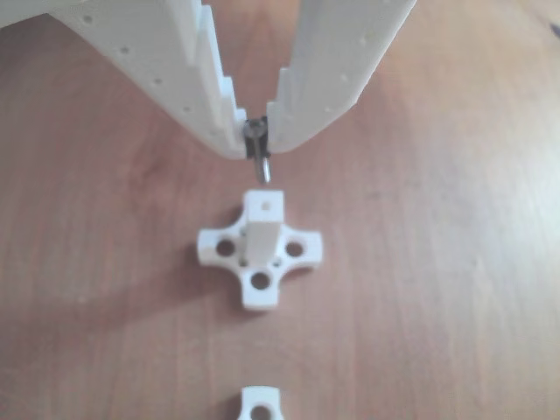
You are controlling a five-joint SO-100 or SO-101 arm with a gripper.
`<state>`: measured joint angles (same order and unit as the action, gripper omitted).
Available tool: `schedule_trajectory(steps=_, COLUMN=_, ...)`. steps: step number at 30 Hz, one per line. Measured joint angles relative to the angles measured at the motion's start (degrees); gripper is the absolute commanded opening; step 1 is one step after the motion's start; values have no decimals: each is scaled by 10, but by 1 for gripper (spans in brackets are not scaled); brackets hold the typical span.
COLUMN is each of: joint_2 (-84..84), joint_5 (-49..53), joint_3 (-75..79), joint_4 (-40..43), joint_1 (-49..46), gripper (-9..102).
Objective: Grab the screw and set it in the hole.
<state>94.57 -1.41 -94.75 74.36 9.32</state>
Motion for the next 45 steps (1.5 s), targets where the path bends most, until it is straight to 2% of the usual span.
schedule_trajectory(steps=45, joint_2=-24, joint_5=-6, joint_3=-15, joint_4=-34, joint_1=12, gripper=-4)
